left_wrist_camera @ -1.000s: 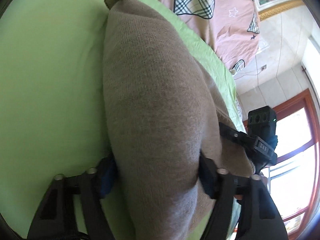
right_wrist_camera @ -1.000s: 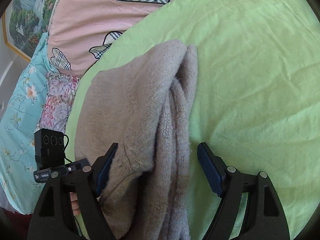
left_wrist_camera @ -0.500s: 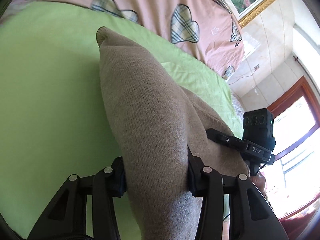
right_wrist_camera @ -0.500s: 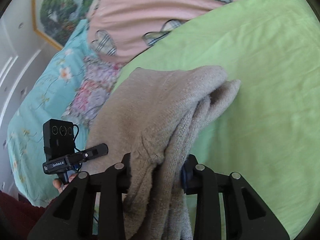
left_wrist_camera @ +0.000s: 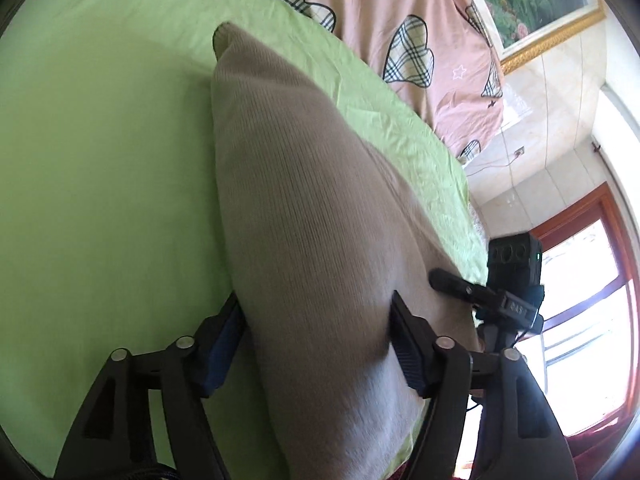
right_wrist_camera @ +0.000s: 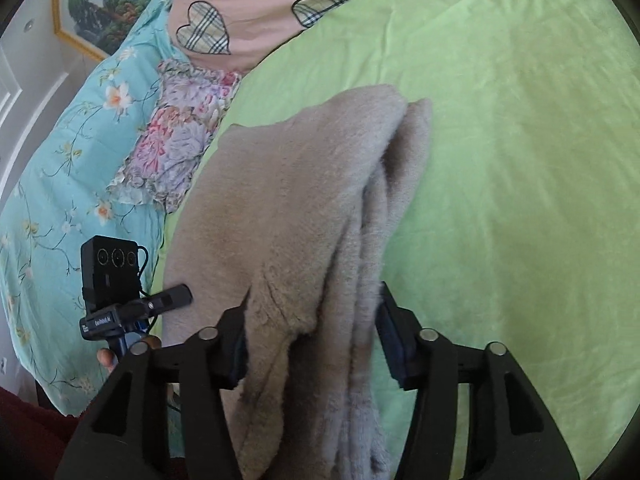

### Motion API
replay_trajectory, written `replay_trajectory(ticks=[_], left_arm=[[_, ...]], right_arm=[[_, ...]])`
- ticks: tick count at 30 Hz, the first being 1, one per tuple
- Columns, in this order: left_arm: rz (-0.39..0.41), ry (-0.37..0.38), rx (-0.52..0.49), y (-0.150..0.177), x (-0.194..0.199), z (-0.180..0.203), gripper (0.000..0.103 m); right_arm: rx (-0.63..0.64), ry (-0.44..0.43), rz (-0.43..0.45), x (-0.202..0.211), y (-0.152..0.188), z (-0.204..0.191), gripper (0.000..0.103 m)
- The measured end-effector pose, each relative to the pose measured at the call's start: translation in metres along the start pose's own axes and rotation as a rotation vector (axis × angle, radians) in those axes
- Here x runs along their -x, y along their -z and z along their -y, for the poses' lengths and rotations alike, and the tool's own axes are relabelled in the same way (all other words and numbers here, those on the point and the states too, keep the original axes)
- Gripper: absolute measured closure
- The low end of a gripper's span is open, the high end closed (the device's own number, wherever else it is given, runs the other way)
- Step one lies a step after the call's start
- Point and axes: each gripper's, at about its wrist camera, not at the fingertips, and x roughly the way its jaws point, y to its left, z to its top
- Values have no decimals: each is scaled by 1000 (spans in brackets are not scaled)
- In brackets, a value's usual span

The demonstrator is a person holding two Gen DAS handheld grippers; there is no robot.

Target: Fold small clothes

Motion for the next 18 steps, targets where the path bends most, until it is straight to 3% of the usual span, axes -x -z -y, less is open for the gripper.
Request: replay_trajectory(ticks=[9, 15, 17, 18], left_arm=[[42, 16, 70, -71, -12, -27, 25], [20, 16, 149, -110, -39, -52, 25], [26, 8, 151, -123, -46, -55, 25], [30, -2, 146, -131, -51, -53, 28]], right_arm=[[4, 51, 89, 12, -48, -3, 36], [-66, 18, 75, -20, -81, 15, 35], [-85, 8, 51, -36, -87, 19, 43], [-86, 13, 36, -43, -88, 19, 65]])
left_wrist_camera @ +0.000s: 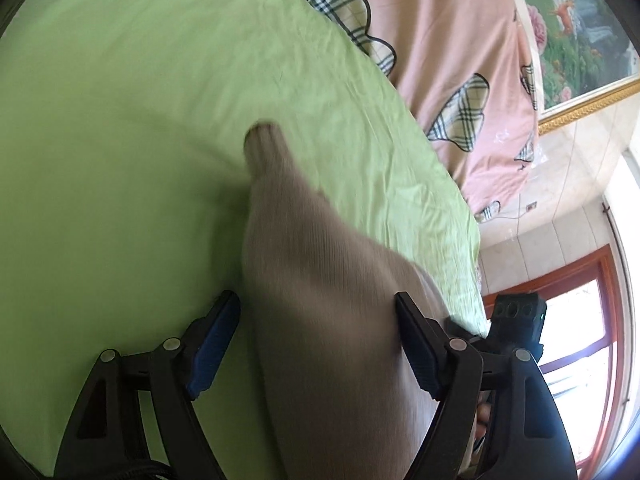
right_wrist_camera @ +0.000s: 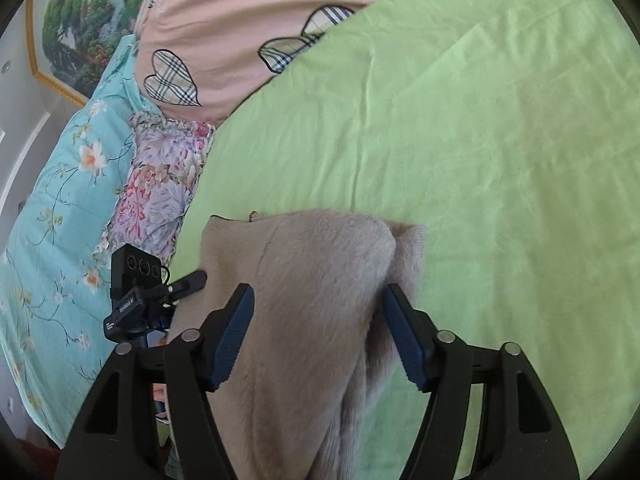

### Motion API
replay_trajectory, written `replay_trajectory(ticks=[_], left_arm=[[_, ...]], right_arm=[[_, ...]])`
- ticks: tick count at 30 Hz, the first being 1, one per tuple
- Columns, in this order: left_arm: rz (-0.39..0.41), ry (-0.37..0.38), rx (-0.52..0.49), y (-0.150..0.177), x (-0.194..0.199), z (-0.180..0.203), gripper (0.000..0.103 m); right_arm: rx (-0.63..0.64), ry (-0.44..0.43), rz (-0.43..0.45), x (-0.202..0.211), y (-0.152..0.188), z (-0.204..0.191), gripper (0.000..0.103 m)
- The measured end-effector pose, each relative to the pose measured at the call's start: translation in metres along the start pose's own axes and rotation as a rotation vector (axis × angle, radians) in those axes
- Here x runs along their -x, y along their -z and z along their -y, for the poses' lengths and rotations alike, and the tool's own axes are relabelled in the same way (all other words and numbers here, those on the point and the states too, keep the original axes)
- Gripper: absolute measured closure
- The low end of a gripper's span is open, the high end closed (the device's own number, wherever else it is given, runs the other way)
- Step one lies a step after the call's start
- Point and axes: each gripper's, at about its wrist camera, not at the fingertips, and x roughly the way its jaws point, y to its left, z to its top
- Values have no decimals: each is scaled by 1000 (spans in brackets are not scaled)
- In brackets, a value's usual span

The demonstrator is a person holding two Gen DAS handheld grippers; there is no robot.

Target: Fold small clothes

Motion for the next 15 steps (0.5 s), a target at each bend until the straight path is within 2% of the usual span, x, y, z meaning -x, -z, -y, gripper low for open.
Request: replay_trajectory(ticks=[1, 2, 3, 6, 8, 10, 11, 12, 15], left_arm=[[6, -16, -11, -6, -3, 3, 30], [13, -44, -36, -13, -6, 9, 46], [8, -58, -52, -17, -8, 14, 58], [-4, -99, -147, -20, -10, 38, 57], [0, -159, -211, -18, -15, 49, 58], [2, -221, -242, -21, -24, 50, 68], [-3, -252, -246, -25, -30, 49, 83], [-3, -274, -247, -29, -35, 47, 90], [28, -394, -275, -42, -44, 48, 91]], right_arm=[[3, 5, -9, -5, 0, -1, 76], [12, 3, 2, -4, 1, -3, 78], [30, -7, 24, 2, 2, -8, 86], [99, -95, 153, 46, 14, -28, 88], [133, -66, 195, 62, 23, -31, 88], [123, 7, 161, 54, 24, -20, 88], [100, 35, 140, 46, 22, -12, 88], [65, 56, 110, 35, 21, 0, 88], [14, 88, 88, 20, 19, 18, 89]])
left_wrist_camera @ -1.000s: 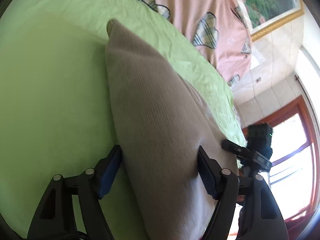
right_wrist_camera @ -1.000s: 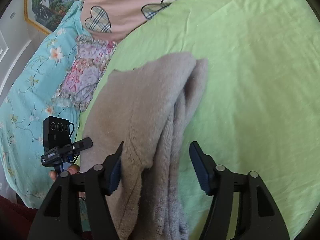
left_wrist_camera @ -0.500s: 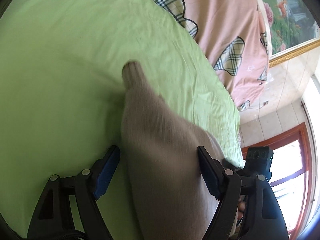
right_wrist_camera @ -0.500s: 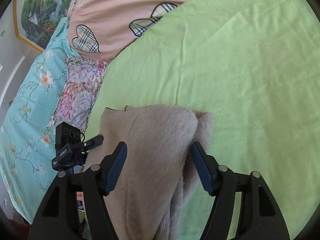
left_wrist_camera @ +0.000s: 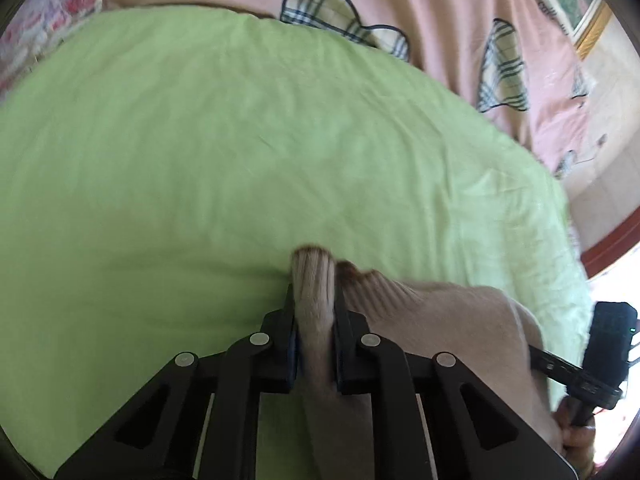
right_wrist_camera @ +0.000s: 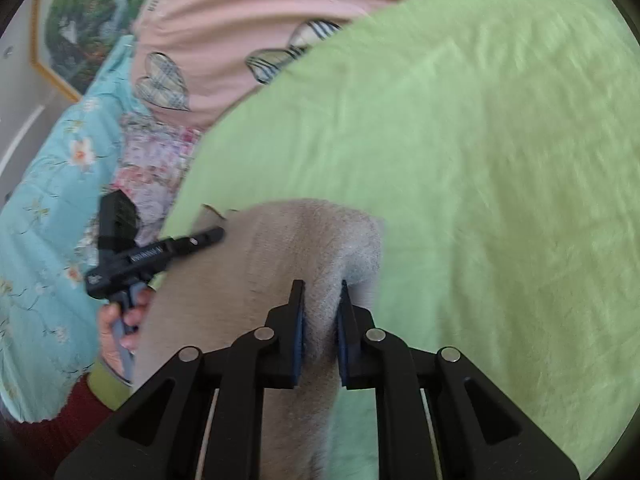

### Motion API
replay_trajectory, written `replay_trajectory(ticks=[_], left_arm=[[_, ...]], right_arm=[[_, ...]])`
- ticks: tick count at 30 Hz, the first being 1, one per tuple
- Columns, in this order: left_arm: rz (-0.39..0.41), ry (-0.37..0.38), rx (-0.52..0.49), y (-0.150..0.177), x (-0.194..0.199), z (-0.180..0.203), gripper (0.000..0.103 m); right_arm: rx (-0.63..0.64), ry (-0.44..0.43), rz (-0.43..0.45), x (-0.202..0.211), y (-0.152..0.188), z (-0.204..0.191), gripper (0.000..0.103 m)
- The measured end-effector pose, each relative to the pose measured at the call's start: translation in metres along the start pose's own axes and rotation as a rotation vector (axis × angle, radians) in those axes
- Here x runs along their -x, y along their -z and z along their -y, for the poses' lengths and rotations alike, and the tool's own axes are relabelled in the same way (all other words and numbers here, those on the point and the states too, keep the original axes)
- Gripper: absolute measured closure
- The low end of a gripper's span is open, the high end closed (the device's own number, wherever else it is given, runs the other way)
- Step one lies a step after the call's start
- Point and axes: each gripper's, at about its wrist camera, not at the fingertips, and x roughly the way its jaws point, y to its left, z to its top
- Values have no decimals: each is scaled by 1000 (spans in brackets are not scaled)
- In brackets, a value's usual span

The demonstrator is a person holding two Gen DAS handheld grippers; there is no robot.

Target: Fold small clothes

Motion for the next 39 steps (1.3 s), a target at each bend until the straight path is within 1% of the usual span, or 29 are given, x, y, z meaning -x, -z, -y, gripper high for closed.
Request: replay_trajectory(ticks=[2, 3, 4, 5, 6, 7, 8, 9, 10, 12, 13, 15, 17, 18, 20, 23, 25, 27, 29, 33, 36, 37, 38, 39], left_arm=[[-3, -3, 17, -5, 2, 0, 91], [1, 2, 23, -6, 8, 2, 91], [16, 6, 20, -4, 17, 4, 91], [34, 7, 11, 1, 28, 6, 90], [54, 5, 1, 8, 42, 9, 87], [74, 10, -13, 19, 59, 12, 83], [82, 17, -15, 27, 69, 15, 77], [93, 28, -14, 41, 84, 18, 73], [103, 40, -16, 51, 95, 20, 72], [126, 69, -36, 83, 123, 27, 64], [139, 69, -47, 100, 136, 28, 63], [163, 66, -60, 138, 160, 31, 54], [159, 79, -65, 170, 175, 32, 53], [151, 86, -69, 184, 181, 33, 52], [126, 97, -76, 217, 188, 35, 52], [93, 120, -78, 253, 191, 38, 52], [81, 93, -104, 270, 186, 44, 52], [73, 38, -138, 283, 178, 53, 52], [77, -6, -140, 289, 170, 56, 52], [101, -36, -80, 286, 157, 53, 52], [135, -71, -11, 282, 151, 51, 53], [144, -83, -5, 282, 150, 50, 53], [170, -118, -9, 285, 150, 55, 54], [183, -142, -17, 285, 150, 56, 58]], right_arm=[[-55, -27, 2, 1, 0, 7, 87], [-76, -29, 4, 4, 1, 9, 77], [-87, -15, 12, 11, 3, 9, 64], [-88, -10, 27, 19, 5, 9, 60], [-86, -16, 46, 28, 8, 6, 57], [-85, -30, 66, 40, 11, 4, 56], [-84, -40, 78, 48, 15, 4, 56], [-76, -46, 94, 60, 21, 0, 56], [-70, -45, 102, 66, 25, -3, 56], [-59, -58, 112, 79, 38, -10, 55], [-54, -63, 112, 83, 44, -13, 55], [-42, -68, 111, 90, 57, -19, 55], [-27, -72, 104, 96, 73, -23, 53], [-22, -72, 102, 99, 80, -24, 50], [-7, -67, 96, 103, 97, -26, 48], [10, -60, 91, 110, 118, -26, 47], [16, -54, 85, 113, 130, -27, 47], [24, -58, 82, 114, 139, -28, 47], [37, -54, 75, 113, 144, -31, 47], [72, -36, 63, 105, 153, -38, 47], [84, -25, 61, 96, 158, -40, 47], [85, -31, 59, 92, 159, -41, 47], [86, -37, 54, 88, 160, -41, 48], [92, -42, 50, 84, 160, -43, 57]])
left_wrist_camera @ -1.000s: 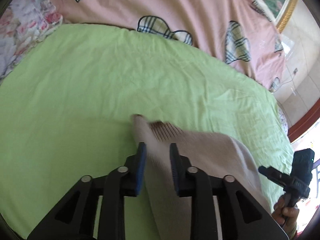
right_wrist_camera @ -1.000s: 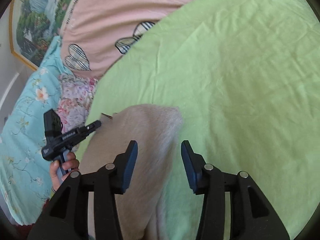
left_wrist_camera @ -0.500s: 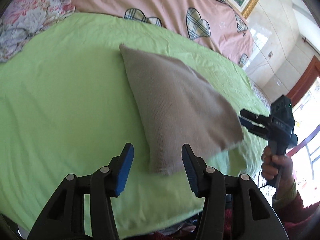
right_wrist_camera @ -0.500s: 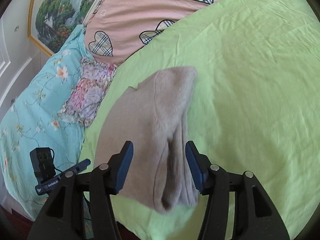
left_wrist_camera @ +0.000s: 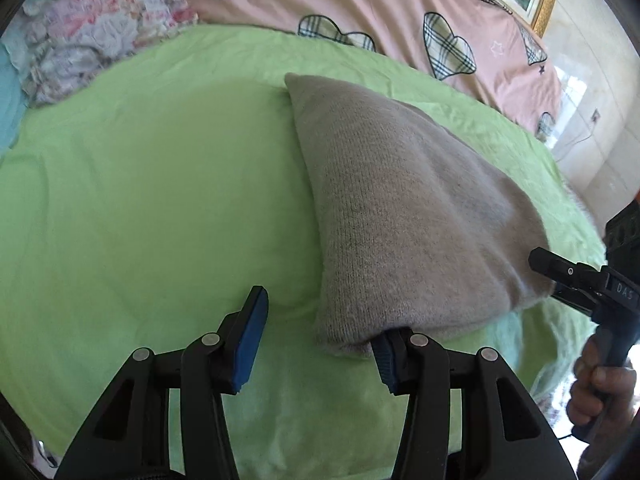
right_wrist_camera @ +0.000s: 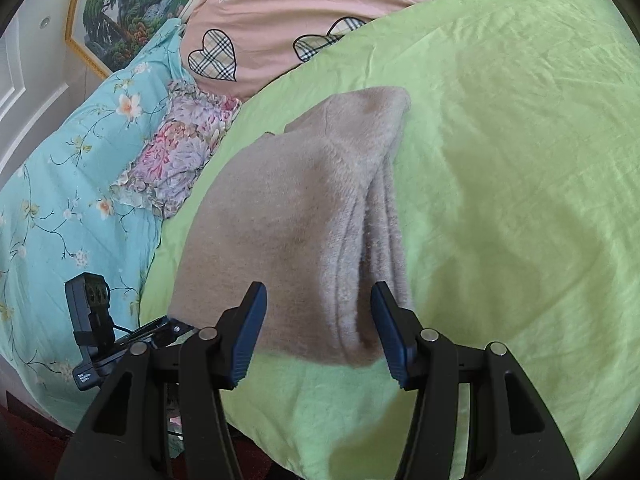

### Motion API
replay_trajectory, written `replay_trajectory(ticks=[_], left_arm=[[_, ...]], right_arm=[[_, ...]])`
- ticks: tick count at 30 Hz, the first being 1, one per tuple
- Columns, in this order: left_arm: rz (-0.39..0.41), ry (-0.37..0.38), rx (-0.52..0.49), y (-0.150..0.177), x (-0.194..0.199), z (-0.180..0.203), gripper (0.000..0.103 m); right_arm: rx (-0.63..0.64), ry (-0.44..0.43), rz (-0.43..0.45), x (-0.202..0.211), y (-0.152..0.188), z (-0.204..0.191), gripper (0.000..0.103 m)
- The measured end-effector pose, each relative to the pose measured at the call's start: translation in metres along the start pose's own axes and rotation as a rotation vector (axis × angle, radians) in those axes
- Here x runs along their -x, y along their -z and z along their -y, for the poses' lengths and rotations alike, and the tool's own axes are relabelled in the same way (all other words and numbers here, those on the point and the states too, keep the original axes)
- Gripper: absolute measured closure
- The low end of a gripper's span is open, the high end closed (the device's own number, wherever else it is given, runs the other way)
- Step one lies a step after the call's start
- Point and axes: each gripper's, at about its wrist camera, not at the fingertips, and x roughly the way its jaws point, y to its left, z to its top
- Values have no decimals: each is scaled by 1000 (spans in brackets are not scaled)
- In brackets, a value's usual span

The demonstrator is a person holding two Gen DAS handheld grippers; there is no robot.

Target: Fold small clothes

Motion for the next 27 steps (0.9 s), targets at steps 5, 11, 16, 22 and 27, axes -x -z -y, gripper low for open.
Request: replay_trajectory(ticks=[5, 11, 16, 22, 27], left_arm=[[30, -68, -71, 2, 11, 15, 90], [-5, -149, -149, 17, 3, 27, 93], [19, -132, -139, 18, 16, 27, 94], [-26, -133, -127, 18, 5, 24, 94], [-51, -101, -90, 18, -2, 16, 94]], right_arm=[[5, -50, 16, 7, -12, -6, 97], [127, 9, 71, 41, -29, -16, 97], [149, 152, -47, 8, -7, 6, 97], [110, 160, -80, 2, 1, 17, 97], [108, 176, -82, -3, 3, 22, 98]])
